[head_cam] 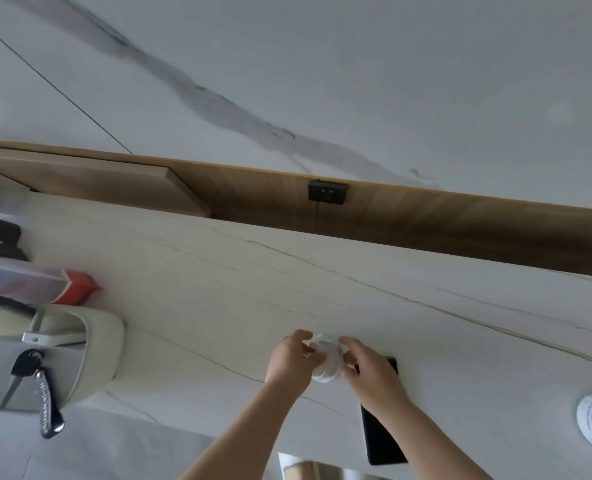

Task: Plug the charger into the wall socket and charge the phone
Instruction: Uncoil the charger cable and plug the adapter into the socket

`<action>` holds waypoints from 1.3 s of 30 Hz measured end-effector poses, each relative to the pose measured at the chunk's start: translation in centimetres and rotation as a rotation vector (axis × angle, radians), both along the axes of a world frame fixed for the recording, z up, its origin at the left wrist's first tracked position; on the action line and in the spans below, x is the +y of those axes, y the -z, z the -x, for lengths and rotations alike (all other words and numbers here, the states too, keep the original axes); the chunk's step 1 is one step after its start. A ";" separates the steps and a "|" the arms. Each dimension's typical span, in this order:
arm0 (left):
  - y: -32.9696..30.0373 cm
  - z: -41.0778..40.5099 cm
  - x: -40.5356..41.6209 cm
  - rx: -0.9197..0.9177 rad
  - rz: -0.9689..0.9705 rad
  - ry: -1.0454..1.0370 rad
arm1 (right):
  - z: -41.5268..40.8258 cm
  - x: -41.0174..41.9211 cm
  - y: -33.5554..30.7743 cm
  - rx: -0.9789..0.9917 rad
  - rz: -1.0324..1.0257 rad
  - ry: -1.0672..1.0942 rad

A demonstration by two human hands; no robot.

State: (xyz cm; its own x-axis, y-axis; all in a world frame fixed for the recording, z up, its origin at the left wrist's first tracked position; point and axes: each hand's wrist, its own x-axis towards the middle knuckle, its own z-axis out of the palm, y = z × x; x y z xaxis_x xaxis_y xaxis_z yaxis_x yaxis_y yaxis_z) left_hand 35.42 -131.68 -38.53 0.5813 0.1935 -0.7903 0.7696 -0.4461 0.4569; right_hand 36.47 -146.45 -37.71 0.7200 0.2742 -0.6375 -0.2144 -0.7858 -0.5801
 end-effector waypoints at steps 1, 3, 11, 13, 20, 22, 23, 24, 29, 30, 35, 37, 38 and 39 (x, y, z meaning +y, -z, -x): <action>-0.4 -0.2 0.1 -0.019 0.017 -0.031 | -0.3 -0.1 -0.5 0.000 -0.023 0.026; -1.5 -0.8 0.2 -0.059 0.063 -0.101 | -1.0 -0.3 -1.5 -0.023 -0.069 0.069; -7.9 -4.7 0.7 -0.187 0.326 -0.371 | -5.4 -1.5 -7.3 -0.117 -0.166 0.113; -9.6 -5.4 0.9 -0.206 0.359 -0.383 | -6.1 -2.0 -8.8 -0.074 -0.199 0.104; -13.6 -6.1 1.0 -0.245 0.410 -0.344 | -7.2 -3.6 -12.3 0.028 -0.337 0.223; -14.2 -5.9 1.0 -0.252 0.421 -0.347 | -7.2 -4.0 -12.8 0.005 -0.335 0.259; -14.4 -5.9 1.0 -0.257 0.427 -0.347 | -7.1 -4.2 -12.9 0.004 -0.345 0.285; -14.6 -5.8 1.0 -0.261 0.435 -0.344 | -7.2 -4.3 -13.1 0.015 -0.358 0.318; -15.0 -5.4 1.2 -0.283 0.546 -0.317 | -7.6 -4.5 -14.1 0.043 -0.384 0.383; -15.1 -5.4 1.2 -0.292 0.581 -0.309 | -7.6 -4.5 -14.2 0.027 -0.381 0.365; -15.2 -5.6 1.2 -0.332 0.617 -0.238 | -7.6 -4.7 -14.3 0.188 -0.490 0.399; -15.1 -5.7 1.4 -0.337 0.595 -0.232 | -7.7 -5.0 -14.3 0.325 -0.614 0.494; -15.1 -5.7 1.5 -0.336 0.592 -0.234 | -7.8 -5.1 -14.3 0.365 -0.648 0.538; -15.1 -5.7 1.6 -0.335 0.591 -0.233 | -7.8 -5.1 -14.2 0.373 -0.638 0.562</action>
State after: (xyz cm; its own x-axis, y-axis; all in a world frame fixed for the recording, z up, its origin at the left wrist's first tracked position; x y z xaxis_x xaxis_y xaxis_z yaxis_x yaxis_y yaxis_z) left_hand 41.10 -130.08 -23.47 0.8068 -0.0633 -0.5875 0.5907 0.1075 0.7997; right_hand 44.28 -151.50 -23.53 0.6320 0.3258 -0.7032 -0.7269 -0.0656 -0.6837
